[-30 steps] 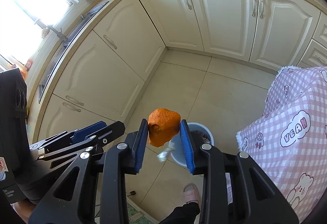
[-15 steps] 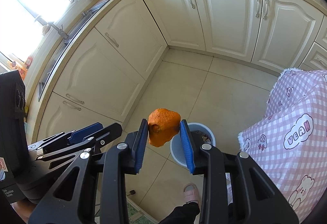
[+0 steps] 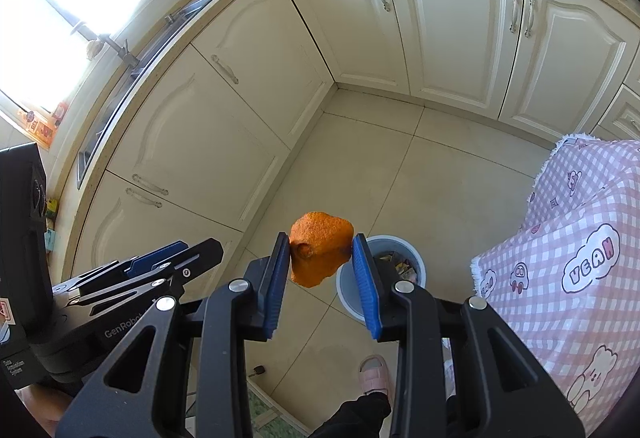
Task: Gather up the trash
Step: 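Carry both items over the bin and open both tools, then turn both tools back toward the table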
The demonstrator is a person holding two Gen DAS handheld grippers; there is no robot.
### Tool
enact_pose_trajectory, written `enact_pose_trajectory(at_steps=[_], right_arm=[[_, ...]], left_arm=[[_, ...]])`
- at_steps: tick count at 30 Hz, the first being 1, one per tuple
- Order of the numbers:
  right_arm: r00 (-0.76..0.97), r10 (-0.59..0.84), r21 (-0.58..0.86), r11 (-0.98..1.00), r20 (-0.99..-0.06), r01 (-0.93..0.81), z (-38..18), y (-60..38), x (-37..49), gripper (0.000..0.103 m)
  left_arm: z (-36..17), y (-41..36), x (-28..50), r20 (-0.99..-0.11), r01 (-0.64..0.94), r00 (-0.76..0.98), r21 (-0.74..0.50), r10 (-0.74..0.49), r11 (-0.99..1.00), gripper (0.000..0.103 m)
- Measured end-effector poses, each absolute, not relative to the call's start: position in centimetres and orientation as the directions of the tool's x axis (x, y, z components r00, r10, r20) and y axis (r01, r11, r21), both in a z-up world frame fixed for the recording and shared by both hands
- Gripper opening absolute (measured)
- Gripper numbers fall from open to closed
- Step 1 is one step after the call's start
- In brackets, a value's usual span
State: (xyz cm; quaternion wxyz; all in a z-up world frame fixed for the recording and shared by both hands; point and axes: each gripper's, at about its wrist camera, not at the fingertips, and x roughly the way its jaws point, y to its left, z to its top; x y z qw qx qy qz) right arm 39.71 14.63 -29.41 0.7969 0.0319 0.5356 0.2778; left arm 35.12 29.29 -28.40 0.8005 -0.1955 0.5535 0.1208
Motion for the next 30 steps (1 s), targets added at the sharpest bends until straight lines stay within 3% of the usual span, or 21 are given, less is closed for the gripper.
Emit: enact_pose_trajectory(at_steps=[12, 16, 30], right_arm=[[0.268, 0.479, 0.353, 0.843, -0.836, -0.406, -29.7, 14.6, 40.0, 0.032], [0.269, 0.482, 0.358, 0.843, -0.834, -0.401, -29.7, 14.5, 40.1, 0.041], [0.288, 0.482, 0.374, 0.856, -0.828, -0.356, -29.5, 10.1, 41.5, 0.041]], left_arm=[[-28.5, 29.5, 34.9, -0.937, -0.439, 0.35, -0.158, 0.006, 0.885, 0.053], [-28.3, 29.7, 34.8, -0.937, -0.45, 0.349, -0.151, 0.018, 0.88, 0.053], [-28.1, 25.7, 36.8, -0.939, -0.421, 0.342, -0.132, 0.022, 0.897, 0.055]])
